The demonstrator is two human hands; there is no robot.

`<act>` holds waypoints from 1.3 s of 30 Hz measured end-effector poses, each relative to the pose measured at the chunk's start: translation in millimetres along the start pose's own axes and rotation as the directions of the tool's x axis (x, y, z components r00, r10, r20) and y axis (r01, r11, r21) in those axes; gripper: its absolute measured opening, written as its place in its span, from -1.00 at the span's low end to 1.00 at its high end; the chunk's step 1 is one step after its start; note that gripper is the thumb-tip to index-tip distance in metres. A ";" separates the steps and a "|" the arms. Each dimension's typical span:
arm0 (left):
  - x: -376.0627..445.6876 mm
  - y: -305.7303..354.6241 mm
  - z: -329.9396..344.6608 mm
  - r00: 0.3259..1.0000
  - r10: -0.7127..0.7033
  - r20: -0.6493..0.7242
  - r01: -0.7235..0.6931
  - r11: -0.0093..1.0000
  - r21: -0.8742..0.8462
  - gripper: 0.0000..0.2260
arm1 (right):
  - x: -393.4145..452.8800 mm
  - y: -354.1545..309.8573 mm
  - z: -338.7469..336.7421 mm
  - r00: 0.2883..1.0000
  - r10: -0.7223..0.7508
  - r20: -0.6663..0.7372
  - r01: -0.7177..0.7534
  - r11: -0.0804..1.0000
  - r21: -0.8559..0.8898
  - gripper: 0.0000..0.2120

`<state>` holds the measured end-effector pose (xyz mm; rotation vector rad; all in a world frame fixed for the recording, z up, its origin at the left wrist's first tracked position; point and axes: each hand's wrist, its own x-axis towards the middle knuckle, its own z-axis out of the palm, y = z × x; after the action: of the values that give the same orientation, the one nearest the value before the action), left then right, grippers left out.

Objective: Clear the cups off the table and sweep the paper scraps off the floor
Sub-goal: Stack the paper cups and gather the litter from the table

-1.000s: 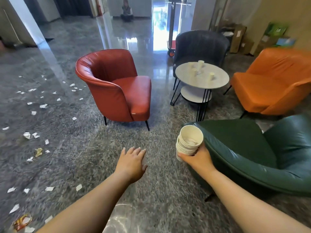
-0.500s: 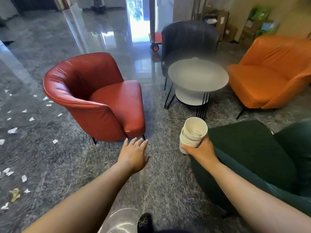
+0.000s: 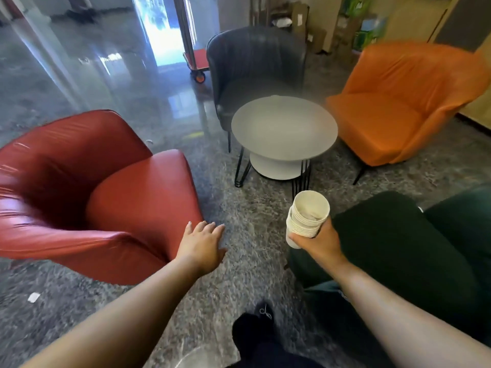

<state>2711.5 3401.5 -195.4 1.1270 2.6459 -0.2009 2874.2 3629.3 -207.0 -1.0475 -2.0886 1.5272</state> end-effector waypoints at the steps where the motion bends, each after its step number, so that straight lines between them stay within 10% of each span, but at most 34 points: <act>1: 19.9 -3.2 -5.5 1.000 0.003 0.006 -0.003 1.000 0.001 -0.42 | 19.9 -2.8 2.2 1.000 0.007 0.001 -0.007 1.000 -0.004 -0.24; 39: 591.1 -40.0 -144.4 0.959 0.283 0.015 -0.281 0.956 -0.091 -0.48 | 463.5 -47.4 32.6 0.922 0.226 -0.315 -0.217 0.974 0.063 -0.42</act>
<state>2262.6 3813.1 -226.6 1.4409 2.4068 -0.0439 2527.2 3940.0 -240.5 -1.4564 -1.7705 1.3662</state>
